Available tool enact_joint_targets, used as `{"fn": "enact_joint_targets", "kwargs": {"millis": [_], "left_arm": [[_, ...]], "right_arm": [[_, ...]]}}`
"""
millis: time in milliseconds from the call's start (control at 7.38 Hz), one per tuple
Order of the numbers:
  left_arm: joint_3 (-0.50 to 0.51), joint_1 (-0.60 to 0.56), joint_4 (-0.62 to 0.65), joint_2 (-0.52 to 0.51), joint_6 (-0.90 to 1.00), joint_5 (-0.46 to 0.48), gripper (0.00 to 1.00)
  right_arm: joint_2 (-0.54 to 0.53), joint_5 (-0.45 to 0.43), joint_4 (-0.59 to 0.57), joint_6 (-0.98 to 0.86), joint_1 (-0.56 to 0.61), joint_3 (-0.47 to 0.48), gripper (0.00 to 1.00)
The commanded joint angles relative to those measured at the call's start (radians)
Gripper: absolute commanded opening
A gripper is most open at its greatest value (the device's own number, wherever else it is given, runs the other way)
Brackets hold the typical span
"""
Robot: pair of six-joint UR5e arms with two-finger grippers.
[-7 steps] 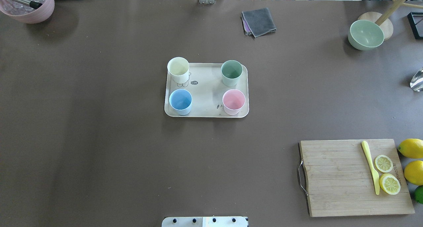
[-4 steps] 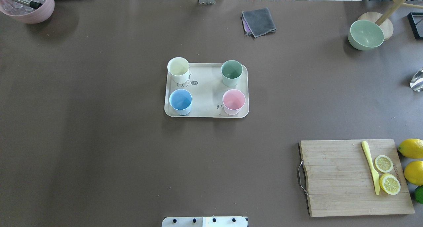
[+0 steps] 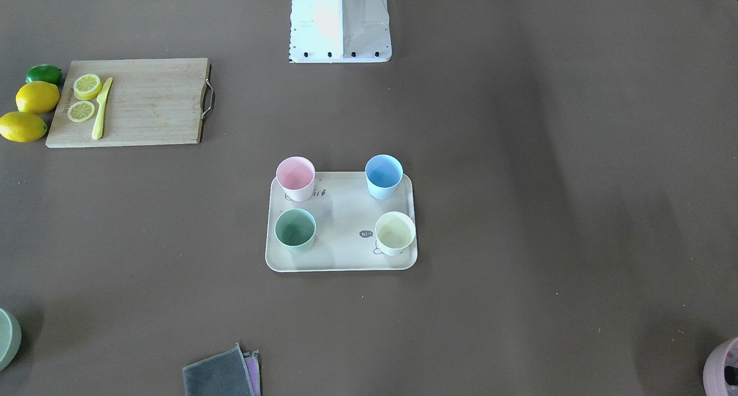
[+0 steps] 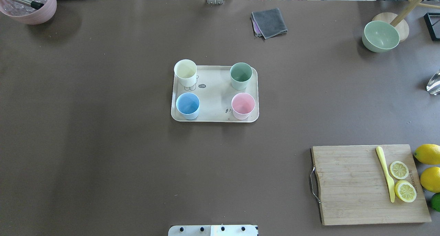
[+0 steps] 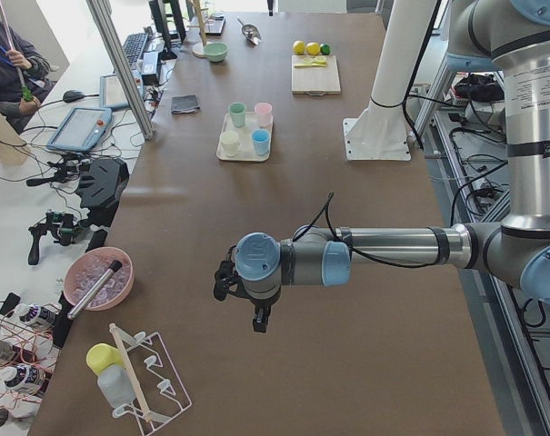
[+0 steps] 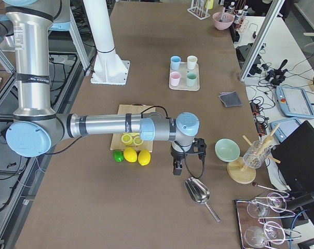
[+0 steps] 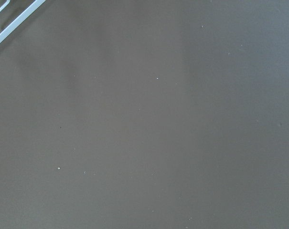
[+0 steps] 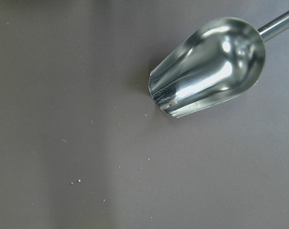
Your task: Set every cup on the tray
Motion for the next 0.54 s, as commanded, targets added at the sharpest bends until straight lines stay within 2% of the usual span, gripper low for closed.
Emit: {"fn": "enact_joint_targets", "kwargs": {"millis": [0,407], "left_arm": [[0.002,-0.001,-0.001,0.002,0.0,0.0,0.98],[-0.002,-0.001,-0.001,0.002,0.0,0.0,0.98]], "right_arm": [[-0.016,0.005,0.003,-0.002,-0.001,0.008,1.0],[-0.022,0.011,0.003,-0.002,-0.001,0.009,1.0]]}}
